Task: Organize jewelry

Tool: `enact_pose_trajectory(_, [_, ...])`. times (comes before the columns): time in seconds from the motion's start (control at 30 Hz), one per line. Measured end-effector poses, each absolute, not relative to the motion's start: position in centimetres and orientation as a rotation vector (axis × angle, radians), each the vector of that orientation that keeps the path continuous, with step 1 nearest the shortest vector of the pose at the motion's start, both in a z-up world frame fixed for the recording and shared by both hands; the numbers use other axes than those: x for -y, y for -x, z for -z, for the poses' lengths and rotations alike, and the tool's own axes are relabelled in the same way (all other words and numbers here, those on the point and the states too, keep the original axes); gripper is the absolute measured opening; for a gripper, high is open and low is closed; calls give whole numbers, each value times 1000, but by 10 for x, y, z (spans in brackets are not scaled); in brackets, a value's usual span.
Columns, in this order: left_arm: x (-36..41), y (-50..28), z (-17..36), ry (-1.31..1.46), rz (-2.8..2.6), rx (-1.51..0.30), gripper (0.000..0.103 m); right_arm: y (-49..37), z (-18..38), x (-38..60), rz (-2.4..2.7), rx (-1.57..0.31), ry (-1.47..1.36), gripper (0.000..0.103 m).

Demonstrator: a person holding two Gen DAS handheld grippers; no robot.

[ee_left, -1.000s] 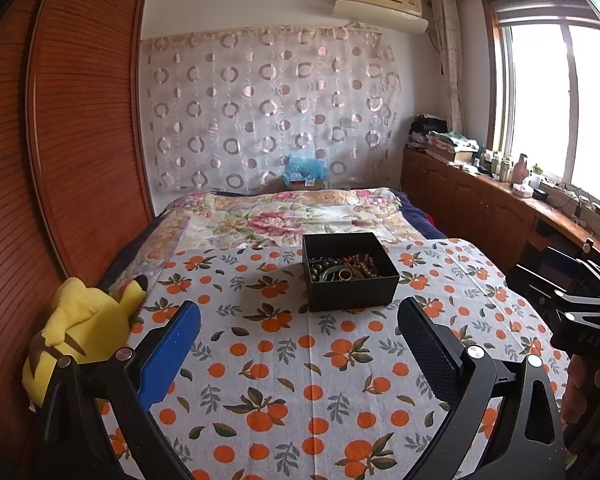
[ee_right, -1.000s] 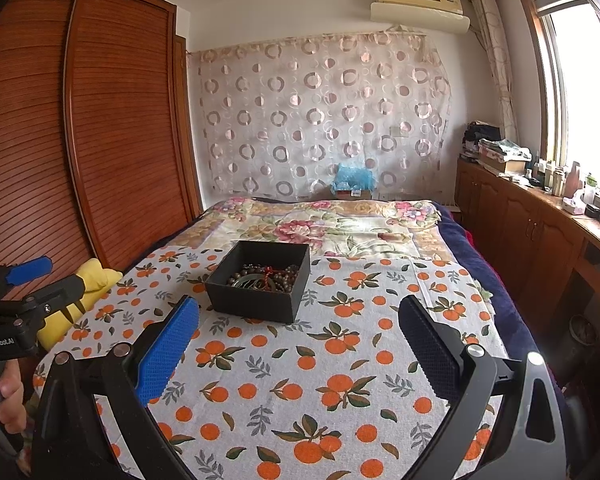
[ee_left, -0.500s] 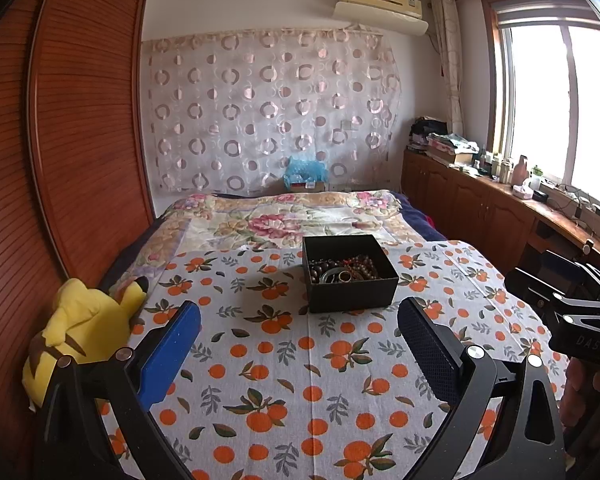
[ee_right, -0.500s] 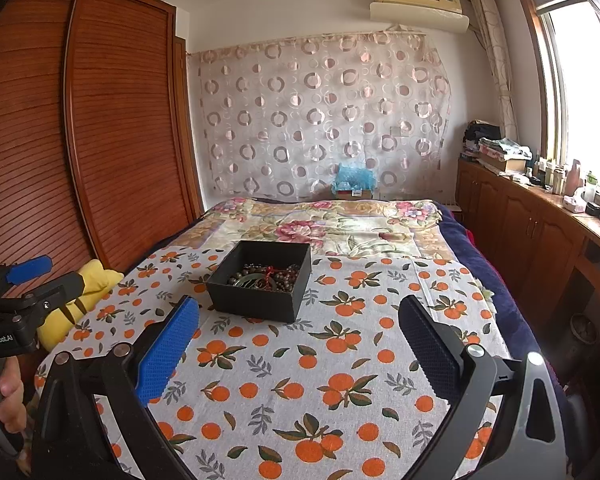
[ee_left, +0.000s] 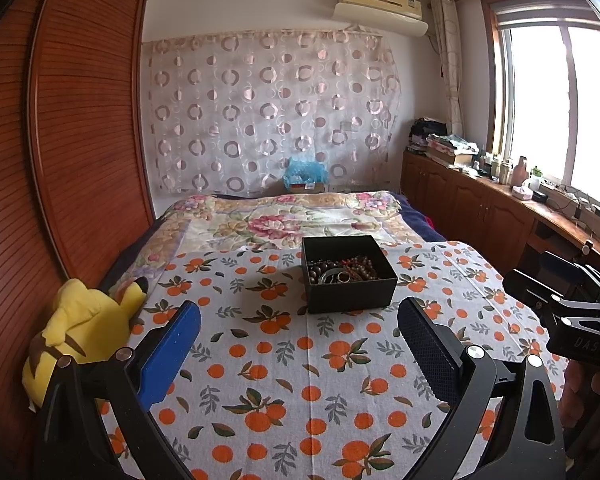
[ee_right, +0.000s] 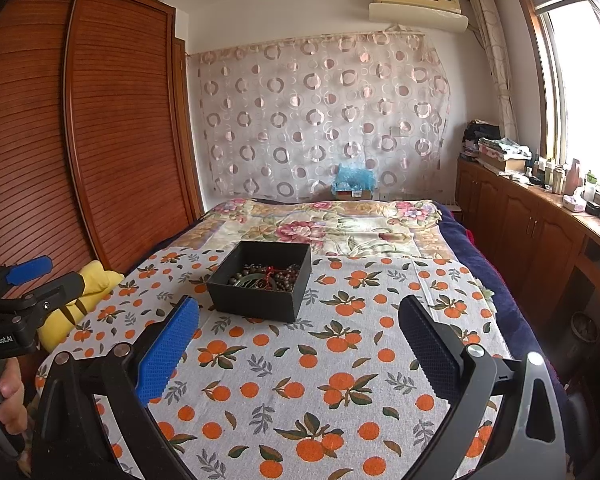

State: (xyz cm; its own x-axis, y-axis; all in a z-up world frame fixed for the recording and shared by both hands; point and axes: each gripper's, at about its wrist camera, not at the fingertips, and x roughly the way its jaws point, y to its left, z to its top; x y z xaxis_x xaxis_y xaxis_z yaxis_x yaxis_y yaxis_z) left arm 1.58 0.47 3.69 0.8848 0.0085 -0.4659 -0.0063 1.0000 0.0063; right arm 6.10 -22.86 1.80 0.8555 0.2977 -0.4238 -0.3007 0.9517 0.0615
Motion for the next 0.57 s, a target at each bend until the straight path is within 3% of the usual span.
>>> enact_pose_trajectory(0.57, [-5, -16, -36, -4, -5, -483, 95, -61, -13, 227, -316, -448, 0, 100])
